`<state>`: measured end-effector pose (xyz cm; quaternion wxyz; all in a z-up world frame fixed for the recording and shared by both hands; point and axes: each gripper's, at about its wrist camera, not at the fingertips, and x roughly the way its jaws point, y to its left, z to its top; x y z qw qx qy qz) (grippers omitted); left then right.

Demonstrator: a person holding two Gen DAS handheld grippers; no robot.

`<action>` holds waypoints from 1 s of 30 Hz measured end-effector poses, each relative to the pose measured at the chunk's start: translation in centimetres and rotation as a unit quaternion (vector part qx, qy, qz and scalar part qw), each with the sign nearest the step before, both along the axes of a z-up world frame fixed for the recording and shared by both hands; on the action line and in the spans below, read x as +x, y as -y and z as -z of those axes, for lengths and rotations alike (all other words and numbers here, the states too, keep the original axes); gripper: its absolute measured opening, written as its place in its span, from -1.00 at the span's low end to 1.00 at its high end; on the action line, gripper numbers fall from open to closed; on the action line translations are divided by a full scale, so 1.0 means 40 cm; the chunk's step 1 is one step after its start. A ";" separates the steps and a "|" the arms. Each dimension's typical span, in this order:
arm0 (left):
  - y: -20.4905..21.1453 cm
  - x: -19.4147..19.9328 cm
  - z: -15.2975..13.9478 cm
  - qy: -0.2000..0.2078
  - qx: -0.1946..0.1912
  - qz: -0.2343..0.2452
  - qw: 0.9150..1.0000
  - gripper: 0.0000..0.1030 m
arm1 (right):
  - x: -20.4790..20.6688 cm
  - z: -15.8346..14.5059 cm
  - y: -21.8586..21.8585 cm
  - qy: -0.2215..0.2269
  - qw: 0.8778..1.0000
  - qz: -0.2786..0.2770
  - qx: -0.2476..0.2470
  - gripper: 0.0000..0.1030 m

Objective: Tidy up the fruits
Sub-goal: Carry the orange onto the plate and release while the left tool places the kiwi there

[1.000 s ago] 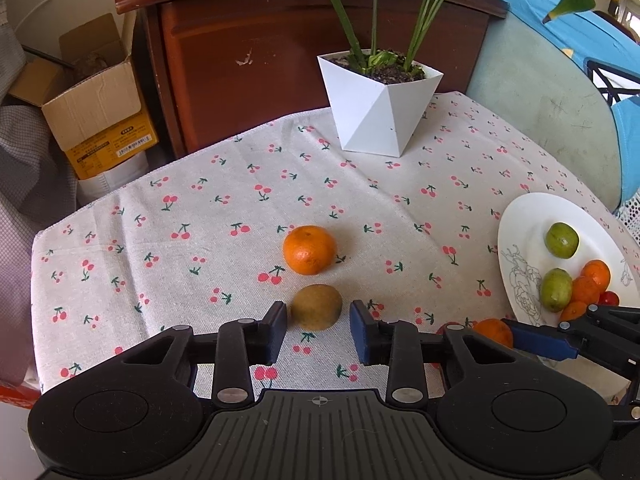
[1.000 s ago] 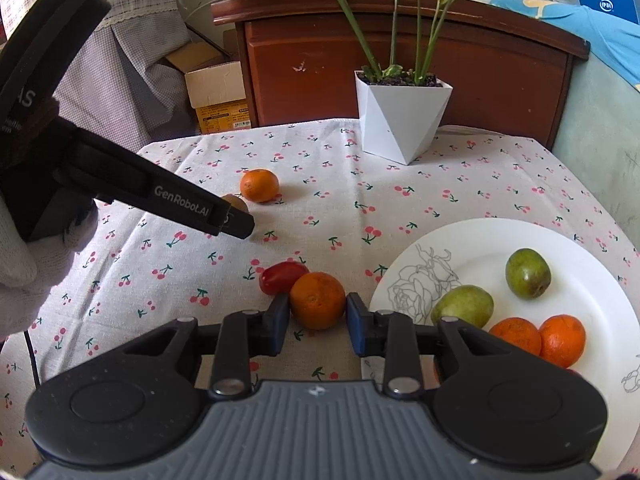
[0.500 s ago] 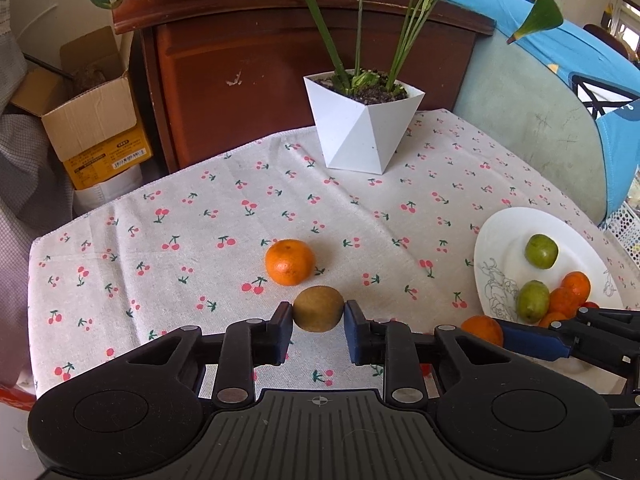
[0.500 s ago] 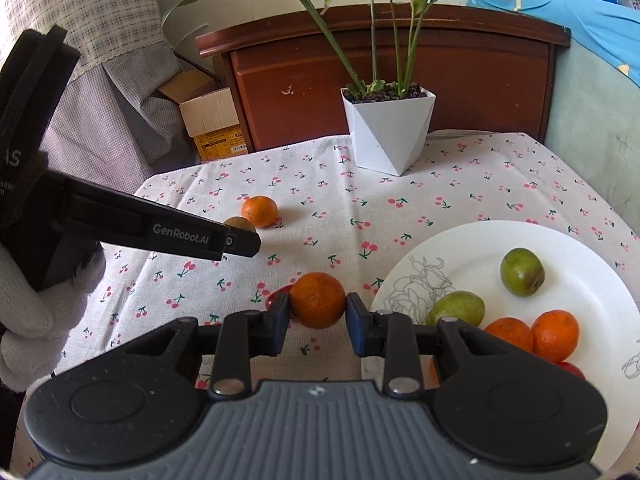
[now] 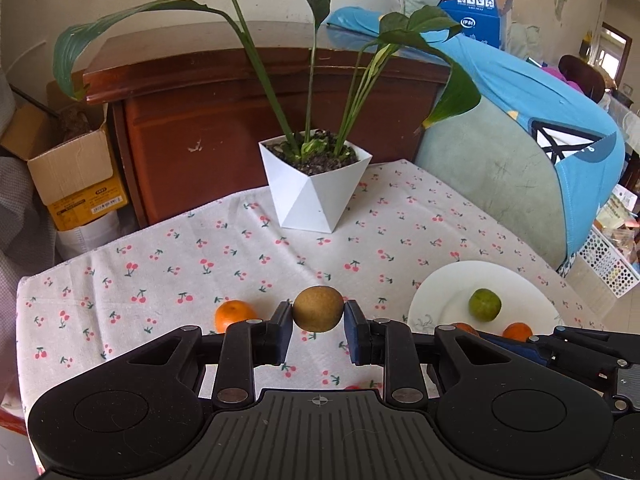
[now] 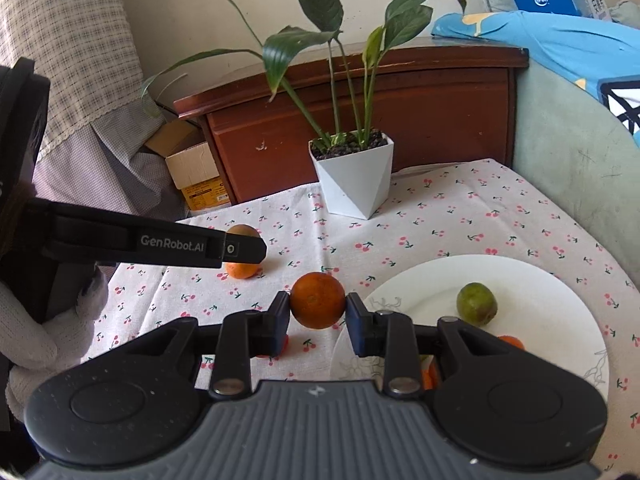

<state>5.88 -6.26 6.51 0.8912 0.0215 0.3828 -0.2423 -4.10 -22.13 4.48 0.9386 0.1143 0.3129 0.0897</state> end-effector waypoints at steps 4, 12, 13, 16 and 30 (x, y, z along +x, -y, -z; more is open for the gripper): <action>0.028 -0.003 0.001 -0.005 -0.011 0.008 1.000 -0.51 | -0.017 -0.009 0.049 0.001 0.999 0.034 0.014 -0.42; 0.107 -0.023 0.008 -0.003 -0.024 0.038 0.999 -0.51 | -0.057 -0.017 0.159 0.000 0.992 0.119 0.037 -0.41; 0.116 -0.024 0.010 -0.005 -0.025 0.041 0.999 -0.51 | -0.062 -0.016 0.173 -0.002 0.991 0.131 0.042 -0.41; 0.144 -0.030 0.016 -0.006 -0.026 0.052 0.998 -0.51 | -0.072 -0.011 0.205 -0.009 0.986 0.159 0.055 -0.41; 0.228 -0.047 0.049 -0.023 -0.028 0.084 0.996 -0.51 | -0.092 0.030 0.257 -0.067 0.967 0.225 0.101 -0.41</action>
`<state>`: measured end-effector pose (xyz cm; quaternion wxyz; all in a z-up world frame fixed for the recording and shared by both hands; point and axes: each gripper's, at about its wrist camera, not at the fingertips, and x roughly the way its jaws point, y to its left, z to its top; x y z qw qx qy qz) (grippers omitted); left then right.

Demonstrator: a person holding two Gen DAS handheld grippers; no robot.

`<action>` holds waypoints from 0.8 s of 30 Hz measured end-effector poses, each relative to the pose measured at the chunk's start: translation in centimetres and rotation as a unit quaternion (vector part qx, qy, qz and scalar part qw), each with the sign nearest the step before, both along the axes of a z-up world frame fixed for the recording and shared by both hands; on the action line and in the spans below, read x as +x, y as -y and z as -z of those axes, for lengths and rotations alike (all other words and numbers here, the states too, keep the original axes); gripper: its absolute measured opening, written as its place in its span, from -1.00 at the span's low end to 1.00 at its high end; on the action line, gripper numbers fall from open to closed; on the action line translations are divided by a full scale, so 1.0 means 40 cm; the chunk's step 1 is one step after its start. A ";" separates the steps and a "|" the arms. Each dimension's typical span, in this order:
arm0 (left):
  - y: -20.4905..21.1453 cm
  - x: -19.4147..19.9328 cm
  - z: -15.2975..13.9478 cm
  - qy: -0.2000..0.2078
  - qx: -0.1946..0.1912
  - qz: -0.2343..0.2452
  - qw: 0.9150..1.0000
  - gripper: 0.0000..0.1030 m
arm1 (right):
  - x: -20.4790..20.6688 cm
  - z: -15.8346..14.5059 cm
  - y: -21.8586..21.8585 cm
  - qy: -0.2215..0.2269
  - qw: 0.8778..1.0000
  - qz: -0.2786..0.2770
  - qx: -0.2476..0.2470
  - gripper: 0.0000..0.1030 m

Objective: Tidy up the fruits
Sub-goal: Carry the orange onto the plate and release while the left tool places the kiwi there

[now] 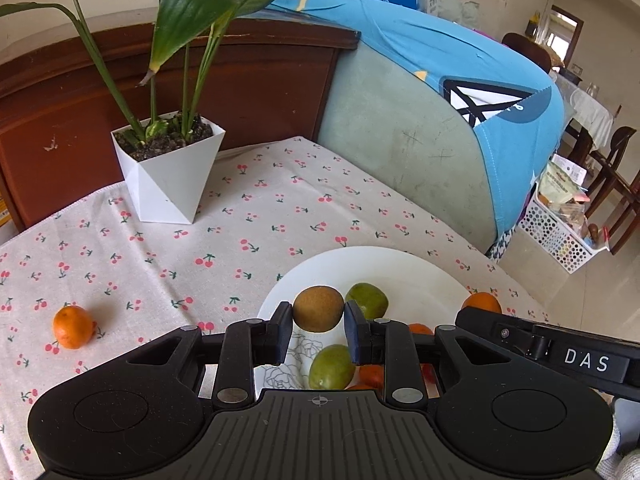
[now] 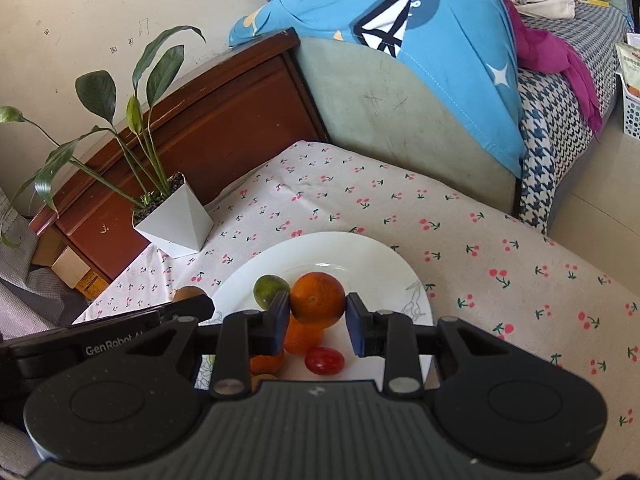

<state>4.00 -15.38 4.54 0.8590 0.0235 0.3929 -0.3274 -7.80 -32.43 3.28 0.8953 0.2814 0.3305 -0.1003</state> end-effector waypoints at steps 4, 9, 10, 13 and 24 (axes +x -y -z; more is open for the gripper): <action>0.017 -0.001 0.010 -0.005 0.003 0.003 1.000 -0.51 | -0.004 0.016 0.014 -0.012 1.000 0.018 0.017 -0.41; 0.033 -0.001 0.021 -0.014 0.002 0.004 1.000 -0.51 | -0.006 0.030 0.026 -0.021 0.999 0.033 0.032 -0.41; 0.035 -0.001 0.023 -0.015 0.002 0.005 1.000 -0.51 | -0.005 0.031 0.025 -0.023 0.999 0.033 0.032 -0.39; 0.042 -0.006 0.024 -0.015 0.002 0.010 1.000 -0.47 | -0.004 0.030 0.023 -0.021 0.999 0.033 0.033 -0.35; 0.014 -0.009 -0.029 -0.011 -0.022 0.006 1.000 0.07 | -0.001 0.005 0.005 0.002 1.000 0.021 0.012 -0.18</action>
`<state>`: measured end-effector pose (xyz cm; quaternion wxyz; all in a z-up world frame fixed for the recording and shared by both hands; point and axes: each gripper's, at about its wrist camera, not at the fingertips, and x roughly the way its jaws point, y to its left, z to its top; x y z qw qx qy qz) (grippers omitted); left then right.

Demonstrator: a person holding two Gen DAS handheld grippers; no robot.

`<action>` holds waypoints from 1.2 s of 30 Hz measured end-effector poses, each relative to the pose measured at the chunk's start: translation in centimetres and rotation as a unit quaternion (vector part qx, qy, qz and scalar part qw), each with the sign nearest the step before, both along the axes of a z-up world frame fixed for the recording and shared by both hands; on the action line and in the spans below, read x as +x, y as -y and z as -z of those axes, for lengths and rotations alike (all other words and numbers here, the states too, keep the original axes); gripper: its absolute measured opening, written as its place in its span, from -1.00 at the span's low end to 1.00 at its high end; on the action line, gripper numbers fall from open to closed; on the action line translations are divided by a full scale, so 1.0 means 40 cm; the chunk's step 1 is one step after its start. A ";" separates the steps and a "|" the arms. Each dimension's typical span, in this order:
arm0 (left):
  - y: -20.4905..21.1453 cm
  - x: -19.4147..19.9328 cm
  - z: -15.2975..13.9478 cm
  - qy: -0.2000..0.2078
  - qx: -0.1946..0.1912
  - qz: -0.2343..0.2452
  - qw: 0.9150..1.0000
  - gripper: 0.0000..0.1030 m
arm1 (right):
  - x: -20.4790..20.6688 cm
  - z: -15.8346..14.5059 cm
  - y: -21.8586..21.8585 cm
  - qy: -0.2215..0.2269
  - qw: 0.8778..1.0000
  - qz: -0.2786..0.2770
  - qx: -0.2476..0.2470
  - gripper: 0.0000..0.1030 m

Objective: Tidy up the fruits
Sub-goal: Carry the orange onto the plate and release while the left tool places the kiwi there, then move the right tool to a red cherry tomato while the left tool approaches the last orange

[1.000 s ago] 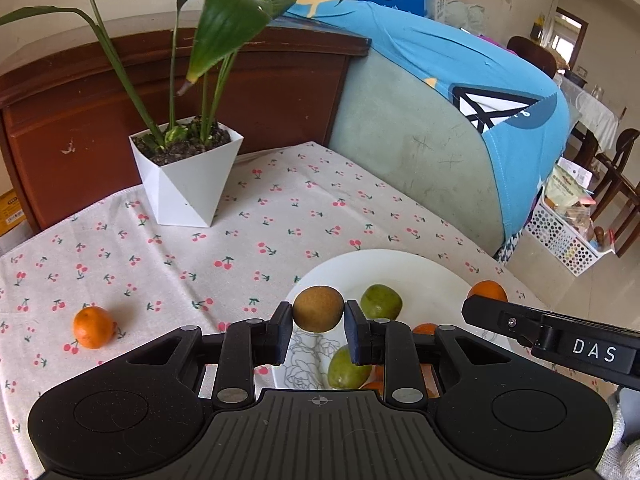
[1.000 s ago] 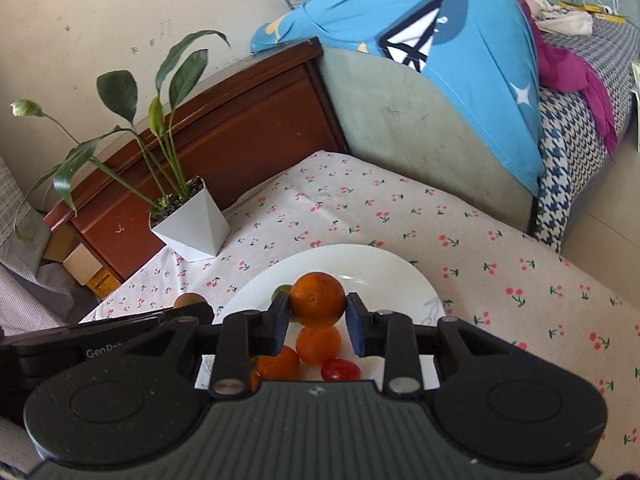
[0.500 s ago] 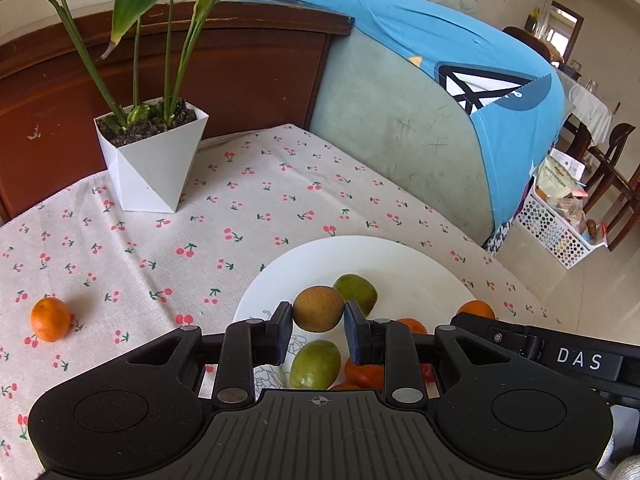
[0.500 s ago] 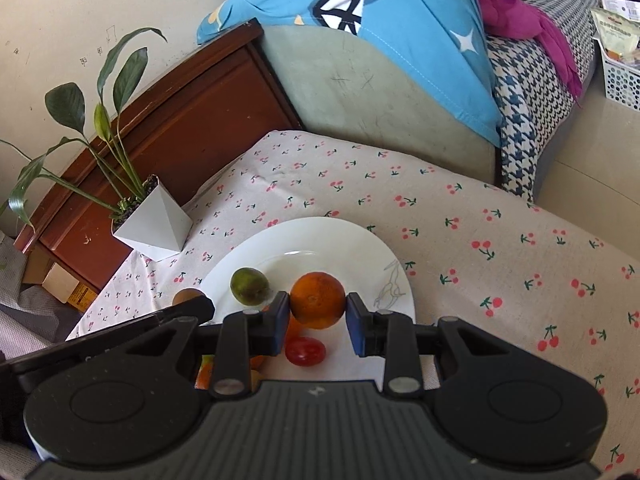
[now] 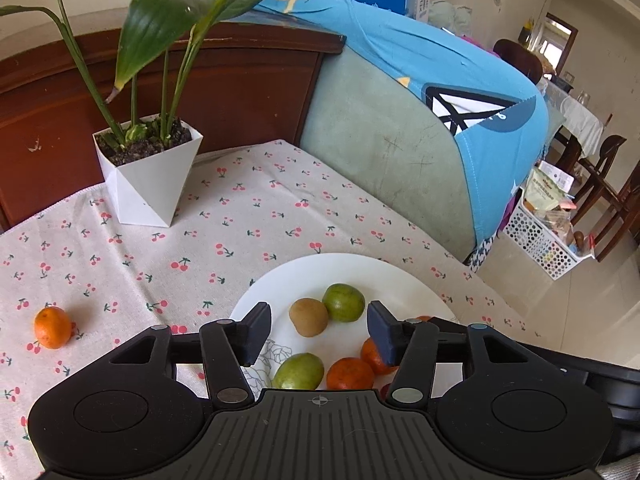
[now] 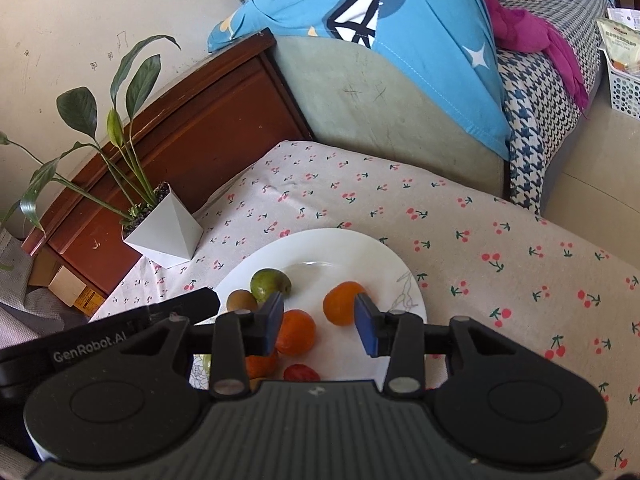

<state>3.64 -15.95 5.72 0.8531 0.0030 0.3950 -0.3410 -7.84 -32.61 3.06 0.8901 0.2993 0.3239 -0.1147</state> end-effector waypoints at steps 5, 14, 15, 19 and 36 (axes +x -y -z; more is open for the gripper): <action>-0.037 0.009 -0.021 0.005 0.001 -0.011 1.000 0.20 | 0.011 -0.012 -0.030 0.015 0.999 -0.028 -0.021 -0.11; -0.124 0.043 -0.028 0.001 0.019 -0.049 0.999 0.22 | 0.033 -0.024 -0.111 0.036 0.993 -0.098 -0.047 -0.09; -0.135 0.047 -0.029 0.000 0.020 -0.054 0.998 0.22 | 0.034 -0.025 -0.122 0.039 0.992 -0.106 -0.050 -0.09; -0.181 0.062 -0.036 -0.001 0.021 -0.074 0.997 0.25 | 0.040 -0.028 -0.163 0.047 0.988 -0.137 -0.058 -0.08; -0.335 0.134 -0.001 -0.016 0.058 -0.166 0.984 0.28 | 0.102 0.008 -0.345 0.047 0.956 -0.272 -0.096 -0.09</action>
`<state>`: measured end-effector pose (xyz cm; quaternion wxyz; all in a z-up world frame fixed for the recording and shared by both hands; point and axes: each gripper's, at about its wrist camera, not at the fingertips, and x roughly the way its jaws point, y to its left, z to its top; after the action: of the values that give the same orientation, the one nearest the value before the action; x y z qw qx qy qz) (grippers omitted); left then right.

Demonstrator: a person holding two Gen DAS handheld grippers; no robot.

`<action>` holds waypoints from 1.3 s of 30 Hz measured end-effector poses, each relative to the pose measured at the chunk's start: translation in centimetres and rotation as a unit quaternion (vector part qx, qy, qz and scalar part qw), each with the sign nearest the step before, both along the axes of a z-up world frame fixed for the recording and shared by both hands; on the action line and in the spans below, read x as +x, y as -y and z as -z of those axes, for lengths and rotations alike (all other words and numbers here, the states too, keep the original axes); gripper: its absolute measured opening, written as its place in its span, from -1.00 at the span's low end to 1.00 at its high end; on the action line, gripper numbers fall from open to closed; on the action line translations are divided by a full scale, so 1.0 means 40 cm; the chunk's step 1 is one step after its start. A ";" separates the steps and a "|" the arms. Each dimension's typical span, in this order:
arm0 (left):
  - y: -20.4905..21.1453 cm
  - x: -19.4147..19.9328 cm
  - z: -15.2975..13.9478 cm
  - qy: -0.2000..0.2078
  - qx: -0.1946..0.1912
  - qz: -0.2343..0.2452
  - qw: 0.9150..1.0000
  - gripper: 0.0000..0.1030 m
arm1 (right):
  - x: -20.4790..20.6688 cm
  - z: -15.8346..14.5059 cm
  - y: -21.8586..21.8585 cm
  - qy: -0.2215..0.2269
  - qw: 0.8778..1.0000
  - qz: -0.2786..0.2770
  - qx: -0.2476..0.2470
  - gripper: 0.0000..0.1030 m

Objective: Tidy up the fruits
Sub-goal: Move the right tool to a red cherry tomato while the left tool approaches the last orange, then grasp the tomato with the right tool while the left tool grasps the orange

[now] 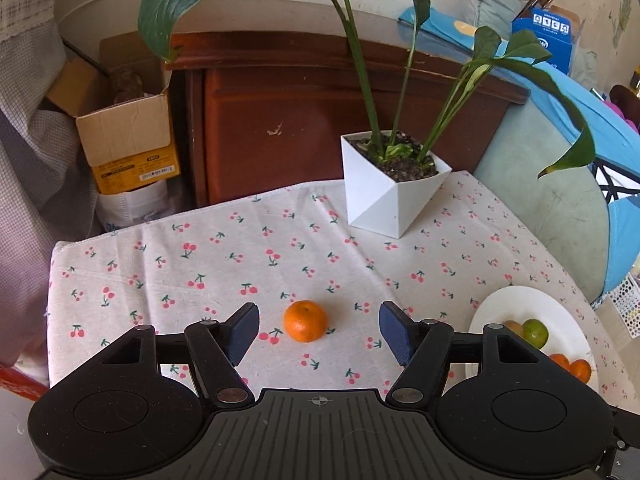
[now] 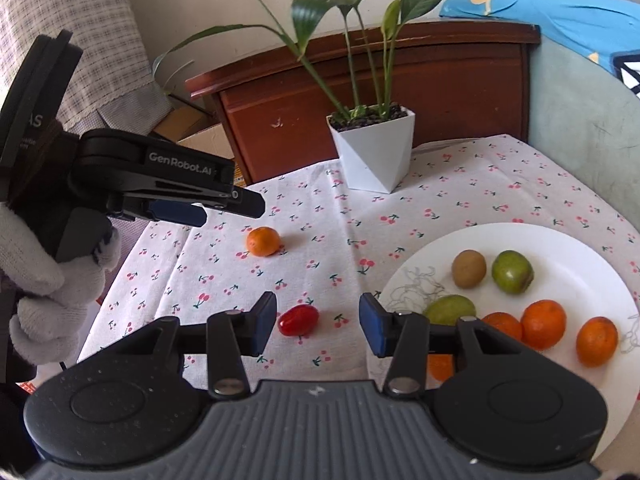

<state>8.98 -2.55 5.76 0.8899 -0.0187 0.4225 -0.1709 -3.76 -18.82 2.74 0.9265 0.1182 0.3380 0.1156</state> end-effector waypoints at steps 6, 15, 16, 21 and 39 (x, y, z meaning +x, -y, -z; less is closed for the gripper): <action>0.009 0.009 0.040 -0.011 0.023 0.008 1.000 0.28 | 0.020 0.018 -0.025 -0.009 1.000 -0.017 -0.012 -0.09; 0.026 0.031 0.076 -0.012 0.033 0.005 0.999 0.28 | 0.042 0.038 -0.039 -0.017 0.999 -0.025 -0.024 -0.09; 0.026 0.033 0.078 -0.012 0.033 0.003 0.999 0.28 | 0.044 0.040 -0.040 -0.018 0.999 -0.027 -0.025 -0.09; 0.036 0.039 0.088 -0.009 0.037 0.002 0.999 0.27 | 0.050 0.046 -0.044 -0.020 0.999 -0.030 -0.030 -0.10; 0.056 0.037 0.114 0.002 0.051 0.012 0.999 -0.36 | 0.054 0.056 -0.067 -0.012 0.998 -0.037 -0.053 -0.45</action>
<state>10.46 -4.77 1.20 0.8886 0.0318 0.4286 -0.1600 -1.60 -16.16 0.48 0.9225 0.0577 0.3587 0.1301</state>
